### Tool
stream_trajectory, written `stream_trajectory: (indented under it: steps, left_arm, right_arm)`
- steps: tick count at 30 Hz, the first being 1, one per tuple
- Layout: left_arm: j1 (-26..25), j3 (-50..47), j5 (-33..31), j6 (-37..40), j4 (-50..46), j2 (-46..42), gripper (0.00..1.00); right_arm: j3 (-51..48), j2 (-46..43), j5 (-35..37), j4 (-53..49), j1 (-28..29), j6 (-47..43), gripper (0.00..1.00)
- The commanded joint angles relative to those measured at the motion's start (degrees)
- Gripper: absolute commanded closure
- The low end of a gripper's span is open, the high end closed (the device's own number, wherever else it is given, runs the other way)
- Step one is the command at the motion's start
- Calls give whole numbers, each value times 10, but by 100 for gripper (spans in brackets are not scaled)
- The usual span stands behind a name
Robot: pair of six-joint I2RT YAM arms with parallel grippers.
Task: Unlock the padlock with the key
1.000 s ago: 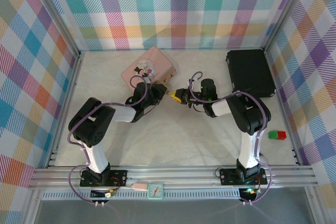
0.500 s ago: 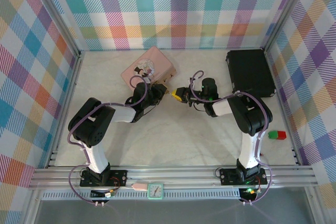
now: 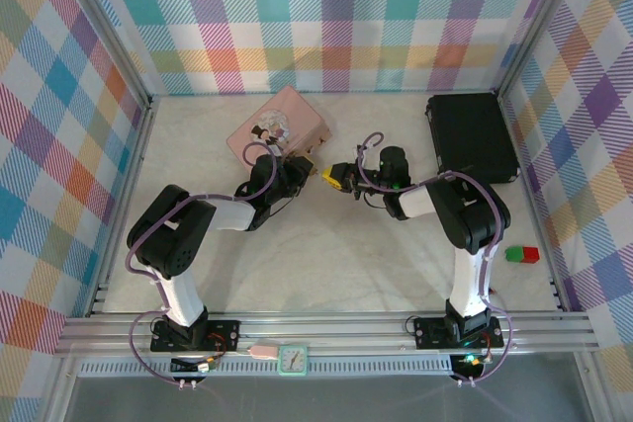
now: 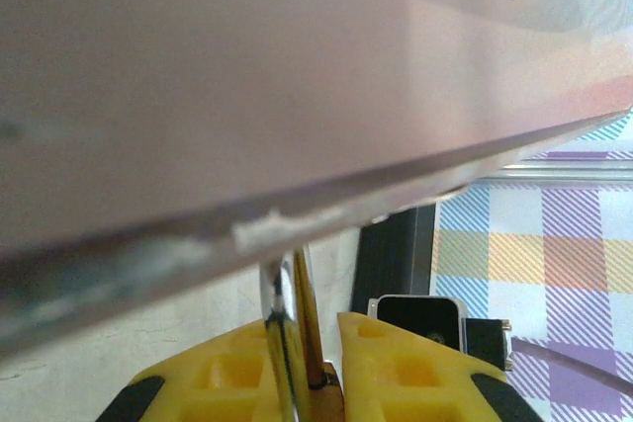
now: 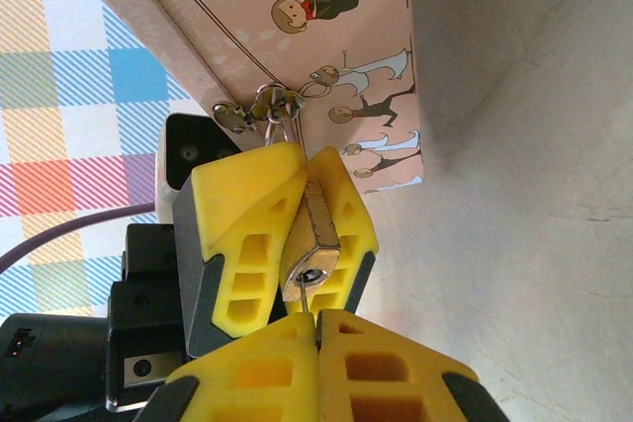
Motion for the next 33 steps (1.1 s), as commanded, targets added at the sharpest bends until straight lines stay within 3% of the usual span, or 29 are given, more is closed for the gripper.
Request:
stream_trajectory:
  steps: [1,16,19,26,33]
  left_arm:
    - [-17,2,23,-17,71,-26,100]
    - [-25,1,37,-35,114,-6,100]
    - [-27,-6,48,-35,130,-6,100]
    - [-39,-15,65,-14,122,-12,100]
    - [-44,-9,68,-15,121,-8,100]
  right_arm:
    - [21,9,6,32,15,3,100]
    - [32,7,19,13,21,17,100]
    - [42,9,31,-15,21,36,100]
    - [38,12,59,35,22,154,100]
    - [36,-18,81,-1,31,156,100]
